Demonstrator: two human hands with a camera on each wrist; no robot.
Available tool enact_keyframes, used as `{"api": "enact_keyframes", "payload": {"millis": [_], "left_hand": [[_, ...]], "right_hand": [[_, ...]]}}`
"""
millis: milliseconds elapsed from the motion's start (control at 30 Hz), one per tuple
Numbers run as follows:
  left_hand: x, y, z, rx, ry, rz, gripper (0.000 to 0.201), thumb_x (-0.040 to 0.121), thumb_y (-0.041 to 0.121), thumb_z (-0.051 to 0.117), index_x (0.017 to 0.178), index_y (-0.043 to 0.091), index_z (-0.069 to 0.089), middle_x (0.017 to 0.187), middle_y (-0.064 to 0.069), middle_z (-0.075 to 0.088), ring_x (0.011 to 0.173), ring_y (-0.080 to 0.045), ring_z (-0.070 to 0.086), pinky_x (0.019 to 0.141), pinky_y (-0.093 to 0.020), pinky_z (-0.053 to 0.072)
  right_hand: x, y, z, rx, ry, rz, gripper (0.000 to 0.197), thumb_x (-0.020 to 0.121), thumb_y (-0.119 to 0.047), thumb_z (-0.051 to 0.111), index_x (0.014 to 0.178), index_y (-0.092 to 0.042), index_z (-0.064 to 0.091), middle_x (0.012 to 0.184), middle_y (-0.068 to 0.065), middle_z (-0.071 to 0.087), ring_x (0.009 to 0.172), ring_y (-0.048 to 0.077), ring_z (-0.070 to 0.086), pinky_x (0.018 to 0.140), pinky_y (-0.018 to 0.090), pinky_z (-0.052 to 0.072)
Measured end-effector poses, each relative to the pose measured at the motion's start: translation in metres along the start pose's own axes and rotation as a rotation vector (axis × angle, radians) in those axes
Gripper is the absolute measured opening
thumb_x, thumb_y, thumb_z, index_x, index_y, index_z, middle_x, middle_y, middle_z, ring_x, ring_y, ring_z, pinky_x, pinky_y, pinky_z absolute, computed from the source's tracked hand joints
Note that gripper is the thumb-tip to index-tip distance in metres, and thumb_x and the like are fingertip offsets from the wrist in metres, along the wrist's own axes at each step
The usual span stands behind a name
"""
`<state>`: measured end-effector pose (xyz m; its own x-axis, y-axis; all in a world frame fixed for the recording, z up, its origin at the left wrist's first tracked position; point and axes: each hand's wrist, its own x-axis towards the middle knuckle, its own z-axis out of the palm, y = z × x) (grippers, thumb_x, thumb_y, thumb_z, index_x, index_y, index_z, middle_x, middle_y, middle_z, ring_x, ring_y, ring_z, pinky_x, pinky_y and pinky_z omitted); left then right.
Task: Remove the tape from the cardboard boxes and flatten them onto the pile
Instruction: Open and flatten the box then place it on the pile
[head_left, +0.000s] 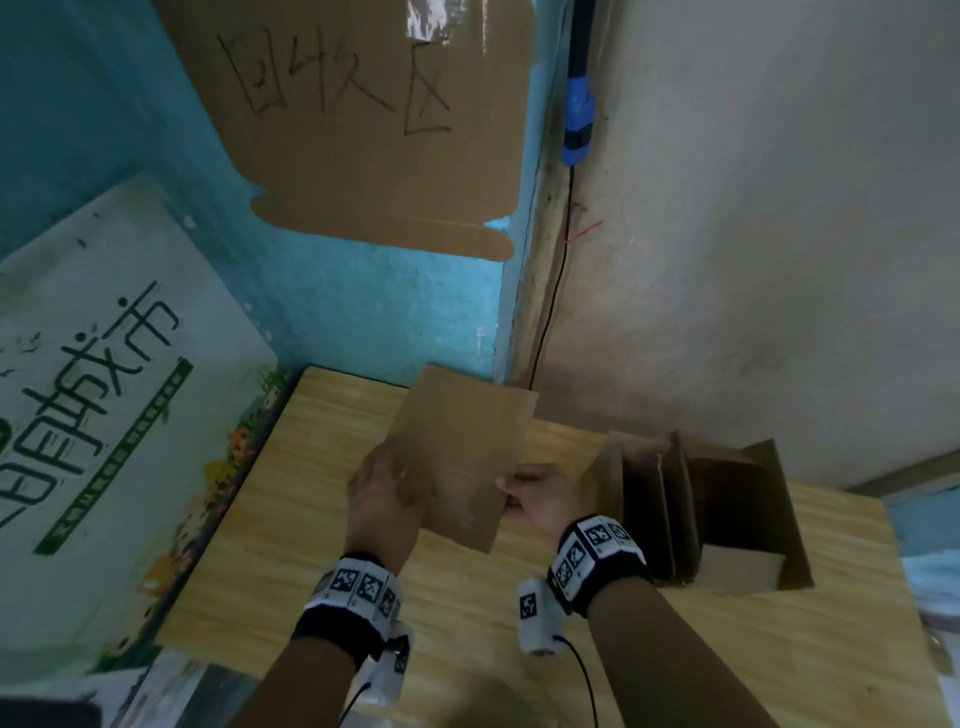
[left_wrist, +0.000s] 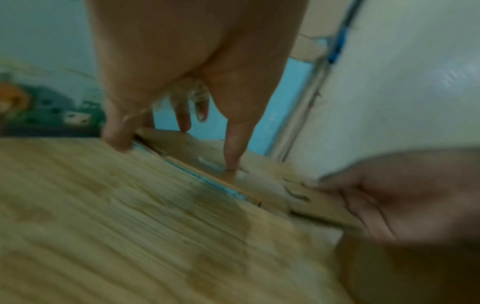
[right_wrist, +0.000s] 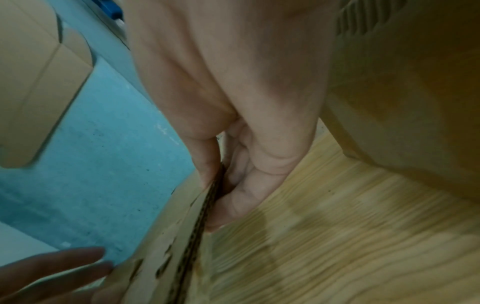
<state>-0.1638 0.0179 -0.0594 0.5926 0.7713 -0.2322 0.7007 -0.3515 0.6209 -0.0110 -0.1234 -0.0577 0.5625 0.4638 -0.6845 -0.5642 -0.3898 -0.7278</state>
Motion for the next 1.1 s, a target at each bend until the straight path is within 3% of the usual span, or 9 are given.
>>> {"api": "enact_keyframes", "payload": {"millis": [100, 200, 400, 633, 767, 800, 867, 1000, 1100], "left_hand": [[-0.002, 0.006, 0.014, 0.236, -0.073, -0.022, 0.057, 0.096, 0.041, 0.048, 0.149, 0.025, 0.037, 0.165, 0.01, 0.017, 0.153, -0.034, -0.001, 0.121, -0.057, 0.009], [-0.008, 0.02, 0.019, 0.442, -0.074, 0.002, 0.065, 0.1, 0.047, 0.032, 0.155, 0.015, 0.023, 0.164, -0.005, 0.023, 0.153, -0.035, -0.01, 0.12, -0.06, -0.006], [-0.009, 0.007, 0.039, 0.478, -0.208, 0.171, 0.073, 0.101, 0.057, 0.015, 0.16, 0.016, 0.004, 0.168, -0.003, -0.005, 0.154, -0.026, -0.007, 0.124, -0.049, -0.001], [0.005, -0.028, 0.022, 0.502, -0.233, 0.271, 0.081, 0.093, 0.069, 0.023, 0.157, 0.036, -0.014, 0.162, 0.015, -0.025, 0.15, -0.024, -0.022, 0.122, -0.051, 0.003], [0.026, -0.054, 0.014, 0.557, -0.222, 0.22, 0.074, 0.097, 0.061, 0.018, 0.157, 0.031, -0.014, 0.165, 0.008, -0.019, 0.154, -0.026, -0.007, 0.123, -0.047, 0.011], [0.032, -0.06, 0.012, 0.583, -0.228, 0.195, 0.073, 0.098, 0.063, 0.014, 0.158, 0.031, -0.011, 0.167, 0.006, -0.013, 0.155, -0.027, 0.0, 0.122, -0.048, 0.014], [0.042, -0.071, 0.01, 0.611, -0.262, 0.117, 0.074, 0.096, 0.069, 0.011, 0.158, 0.032, -0.002, 0.168, 0.002, -0.004, 0.154, -0.028, 0.006, 0.118, -0.052, 0.019], [0.058, -0.088, 0.012, 0.596, -0.384, -0.011, 0.088, 0.086, 0.083, 0.012, 0.158, 0.034, -0.002, 0.167, 0.002, -0.015, 0.154, -0.03, -0.007, 0.117, -0.054, 0.017], [0.073, -0.091, 0.01, 0.601, -0.423, -0.023, 0.119, 0.06, 0.099, 0.002, 0.158, 0.031, -0.011, 0.163, 0.001, -0.027, 0.152, -0.032, -0.017, 0.118, -0.057, 0.01]], "right_hand": [[0.009, -0.001, 0.009, 0.013, -0.01, 0.045, 0.013, 0.102, 0.004, 0.054, 0.11, 0.007, 0.064, 0.108, 0.02, 0.068, 0.095, 0.034, 0.068, 0.075, 0.036, 0.061], [0.018, 0.006, 0.017, -0.09, -0.019, 0.046, 0.016, 0.103, 0.002, 0.053, 0.105, 0.006, 0.069, 0.113, 0.021, 0.07, 0.102, 0.036, 0.068, 0.091, 0.044, 0.058], [0.025, 0.013, 0.045, -0.13, -0.062, 0.034, 0.031, 0.101, 0.006, 0.049, 0.079, -0.002, 0.07, 0.097, 0.025, 0.068, 0.091, 0.036, 0.066, 0.094, 0.052, 0.056], [0.035, 0.007, 0.079, -0.148, -0.108, 0.028, 0.03, 0.1, 0.002, 0.052, 0.08, -0.002, 0.074, 0.081, 0.017, 0.074, 0.075, 0.031, 0.07, 0.062, 0.032, 0.056], [0.046, 0.0, 0.109, -0.147, -0.153, 0.031, 0.029, 0.097, 0.009, 0.056, 0.075, 0.0, 0.072, 0.081, 0.022, 0.072, 0.075, 0.031, 0.067, 0.068, 0.039, 0.059], [0.048, -0.004, 0.115, -0.175, -0.169, 0.043, 0.025, 0.095, 0.01, 0.057, 0.079, 0.001, 0.073, 0.085, 0.025, 0.073, 0.073, 0.029, 0.069, 0.072, 0.037, 0.06], [0.05, -0.01, 0.12, -0.256, -0.191, 0.076, 0.02, 0.096, 0.007, 0.055, 0.089, 0.0, 0.072, 0.078, 0.016, 0.071, 0.059, 0.018, 0.066, 0.055, 0.019, 0.054], [0.058, -0.004, 0.126, -0.291, -0.209, 0.084, 0.032, 0.094, 0.007, 0.056, 0.092, -0.017, 0.077, 0.079, 0.007, 0.074, 0.069, 0.021, 0.066, 0.051, 0.02, 0.048], [0.064, -0.004, 0.129, -0.359, -0.203, 0.127, 0.027, 0.092, 0.01, 0.058, 0.097, -0.008, 0.079, 0.093, 0.011, 0.078, 0.081, 0.024, 0.068, 0.065, 0.025, 0.056]]}}
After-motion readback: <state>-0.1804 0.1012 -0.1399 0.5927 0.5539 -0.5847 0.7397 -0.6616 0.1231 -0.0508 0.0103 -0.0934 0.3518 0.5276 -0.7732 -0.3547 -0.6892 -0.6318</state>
